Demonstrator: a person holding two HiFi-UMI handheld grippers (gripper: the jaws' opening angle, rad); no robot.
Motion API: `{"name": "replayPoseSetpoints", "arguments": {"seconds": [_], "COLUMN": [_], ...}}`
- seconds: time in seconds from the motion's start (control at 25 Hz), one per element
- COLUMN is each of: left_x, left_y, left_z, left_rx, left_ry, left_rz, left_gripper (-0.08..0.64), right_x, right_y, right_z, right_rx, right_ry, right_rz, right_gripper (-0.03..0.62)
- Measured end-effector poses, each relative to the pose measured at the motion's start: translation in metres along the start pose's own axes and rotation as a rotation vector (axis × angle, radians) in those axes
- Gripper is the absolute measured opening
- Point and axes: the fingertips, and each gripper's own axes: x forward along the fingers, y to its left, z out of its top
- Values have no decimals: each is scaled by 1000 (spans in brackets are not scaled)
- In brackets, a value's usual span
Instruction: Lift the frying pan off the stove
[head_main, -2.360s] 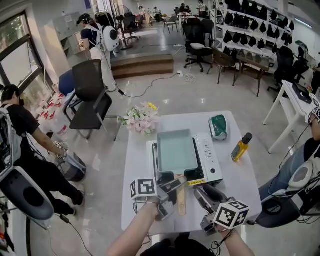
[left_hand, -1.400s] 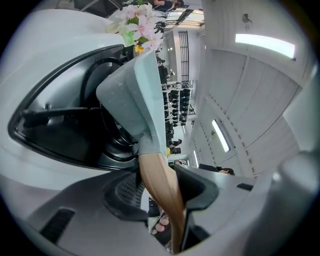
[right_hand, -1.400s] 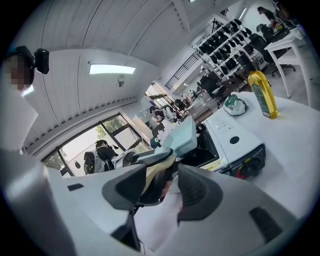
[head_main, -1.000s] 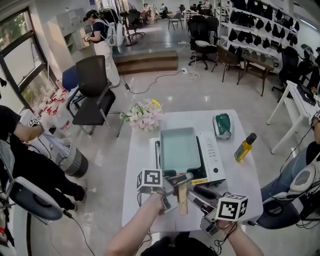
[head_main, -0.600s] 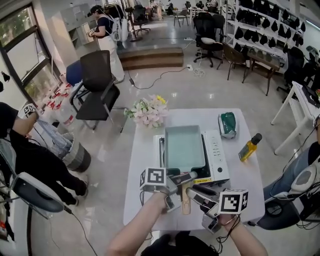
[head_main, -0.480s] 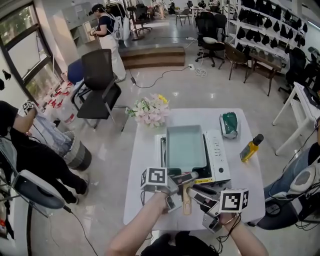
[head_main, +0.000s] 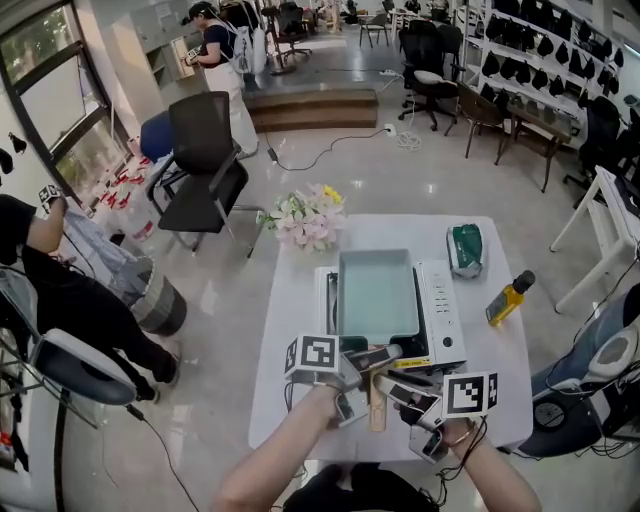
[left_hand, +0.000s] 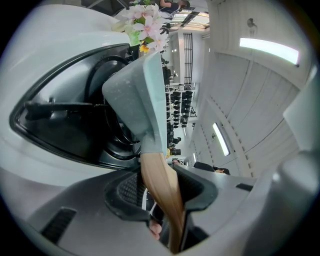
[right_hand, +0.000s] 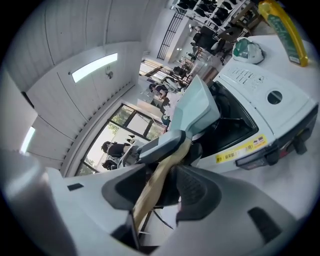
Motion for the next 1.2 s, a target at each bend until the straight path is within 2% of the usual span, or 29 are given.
{"name": "replayPoseSetpoints", "arguments": {"seconds": [0.32,0.88,1.04,1.2], "left_x": [0,2,1,1], "left_y": [1,4,4,4], "left_z": [1,5,5,5], "left_rx": [-7,-26,-31,-23], "left_ry": [2,-16,-22,-29], "left_rz": [-6,-10,-9,-9], "left_gripper": [160,155,155,155], "right_x": [11,20,23,21], "right_y": [5,-5,3,-3], "right_z": [-4,-2,-1,-4], "right_rx": [32,80,82,86], "right_ry": [35,84,84,85], "right_rz": [45,70,108,76], "right_gripper": [179,169,166,164]}}
